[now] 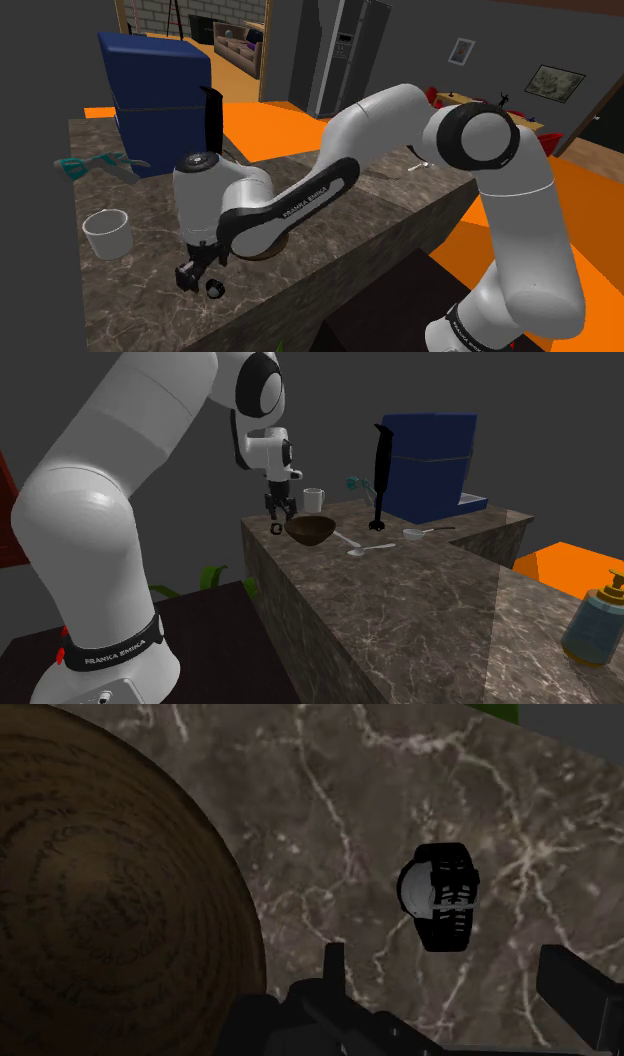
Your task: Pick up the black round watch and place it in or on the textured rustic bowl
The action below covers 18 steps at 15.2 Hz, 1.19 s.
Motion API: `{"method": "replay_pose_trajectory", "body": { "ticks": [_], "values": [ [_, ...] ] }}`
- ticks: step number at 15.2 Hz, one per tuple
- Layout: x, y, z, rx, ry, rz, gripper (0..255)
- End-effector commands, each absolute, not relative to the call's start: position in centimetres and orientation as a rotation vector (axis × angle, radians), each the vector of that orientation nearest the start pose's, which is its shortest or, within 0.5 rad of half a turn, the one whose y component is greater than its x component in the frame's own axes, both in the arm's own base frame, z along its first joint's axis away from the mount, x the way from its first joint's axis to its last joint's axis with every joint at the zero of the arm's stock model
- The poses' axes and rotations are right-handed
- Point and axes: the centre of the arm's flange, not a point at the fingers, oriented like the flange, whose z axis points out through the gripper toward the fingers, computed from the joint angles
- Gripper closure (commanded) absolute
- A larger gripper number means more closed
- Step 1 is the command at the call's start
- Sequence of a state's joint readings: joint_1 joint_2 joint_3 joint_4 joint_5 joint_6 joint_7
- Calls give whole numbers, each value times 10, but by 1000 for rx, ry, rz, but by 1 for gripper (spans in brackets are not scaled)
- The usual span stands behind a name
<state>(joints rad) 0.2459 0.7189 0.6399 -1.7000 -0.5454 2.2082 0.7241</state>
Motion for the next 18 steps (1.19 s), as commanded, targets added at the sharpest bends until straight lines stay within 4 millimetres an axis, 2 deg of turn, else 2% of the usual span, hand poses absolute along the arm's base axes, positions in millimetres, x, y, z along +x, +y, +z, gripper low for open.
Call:
{"method": "replay_pose_trajectory", "body": {
  "ticks": [1,8,16,17,18],
  "values": [
    [481,453,246,-2956,-714,199,0],
    [475,455,207,-2956,-713,199,0],
    [475,455,207,-2956,-713,199,0],
    [476,456,207,-2956,-714,199,255],
    [475,456,207,-2956,-714,199,255]
  ]
}}
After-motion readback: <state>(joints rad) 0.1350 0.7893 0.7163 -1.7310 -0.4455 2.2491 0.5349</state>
